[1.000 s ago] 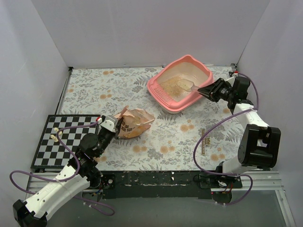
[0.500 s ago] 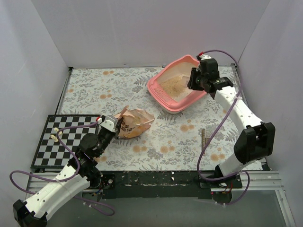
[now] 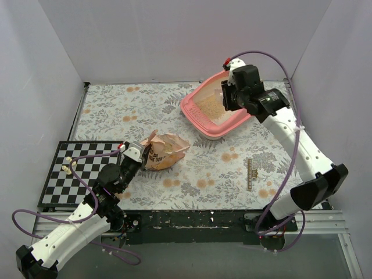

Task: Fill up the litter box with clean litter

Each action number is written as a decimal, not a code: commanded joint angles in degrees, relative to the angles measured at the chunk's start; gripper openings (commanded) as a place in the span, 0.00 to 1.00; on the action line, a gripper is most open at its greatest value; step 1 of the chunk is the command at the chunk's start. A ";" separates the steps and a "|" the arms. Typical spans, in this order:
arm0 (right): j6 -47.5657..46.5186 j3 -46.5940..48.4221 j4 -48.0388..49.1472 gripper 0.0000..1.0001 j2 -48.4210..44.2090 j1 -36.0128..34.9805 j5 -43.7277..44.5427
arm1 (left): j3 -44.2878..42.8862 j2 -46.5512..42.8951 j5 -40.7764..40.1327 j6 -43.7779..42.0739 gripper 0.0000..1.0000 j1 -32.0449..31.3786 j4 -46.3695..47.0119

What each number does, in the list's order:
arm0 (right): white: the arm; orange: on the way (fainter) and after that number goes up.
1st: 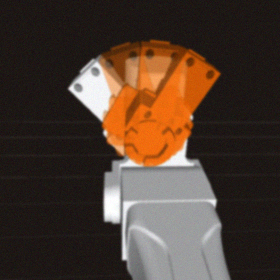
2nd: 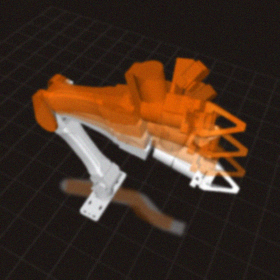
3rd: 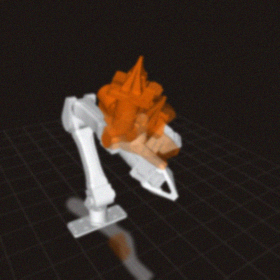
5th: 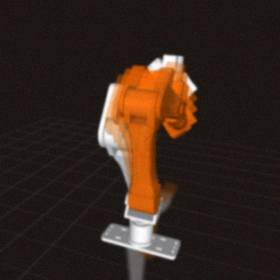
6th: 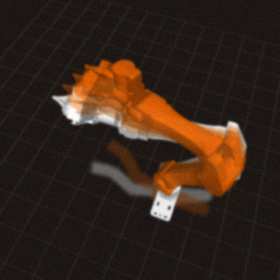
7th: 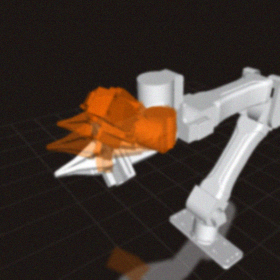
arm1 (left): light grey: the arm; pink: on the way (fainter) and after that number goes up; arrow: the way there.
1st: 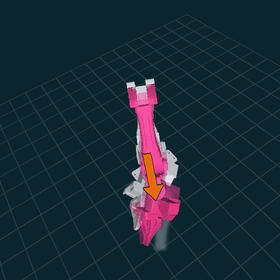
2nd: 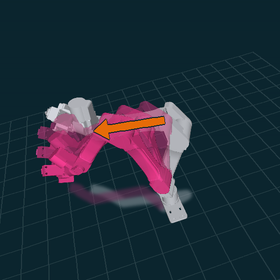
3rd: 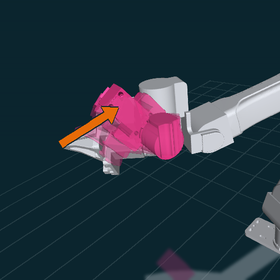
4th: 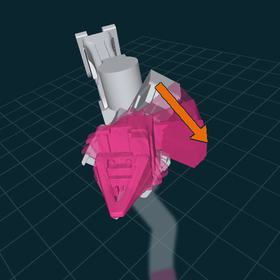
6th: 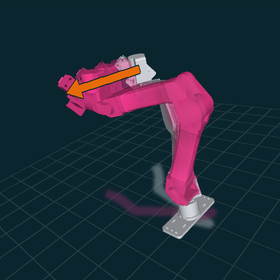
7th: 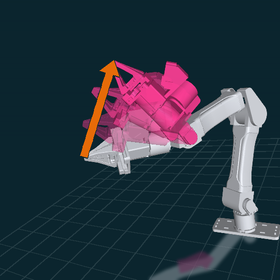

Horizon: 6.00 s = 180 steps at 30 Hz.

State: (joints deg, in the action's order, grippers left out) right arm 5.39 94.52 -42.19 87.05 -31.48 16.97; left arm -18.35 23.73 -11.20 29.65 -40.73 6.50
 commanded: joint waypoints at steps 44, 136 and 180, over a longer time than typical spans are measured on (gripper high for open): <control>9.81 25.00 -25.12 0.01 25.18 -8.94 -44.93 | -1.07 -1.84 -1.02 0.23 0.00 -0.31 1.67; 40.40 -51.81 61.09 0.01 -2.58 8.98 -83.68 | 0.33 -0.26 12.94 0.58 0.00 -0.31 2.99; 50.94 -62.61 69.26 0.01 -14.18 15.84 -88.43 | 0.51 0.44 13.66 1.20 0.00 -0.40 4.04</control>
State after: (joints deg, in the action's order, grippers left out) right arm 51.03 32.73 19.51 74.83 -16.05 -68.45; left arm -17.47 24.91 -0.03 29.87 -40.60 6.68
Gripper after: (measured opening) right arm 0.347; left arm 0.027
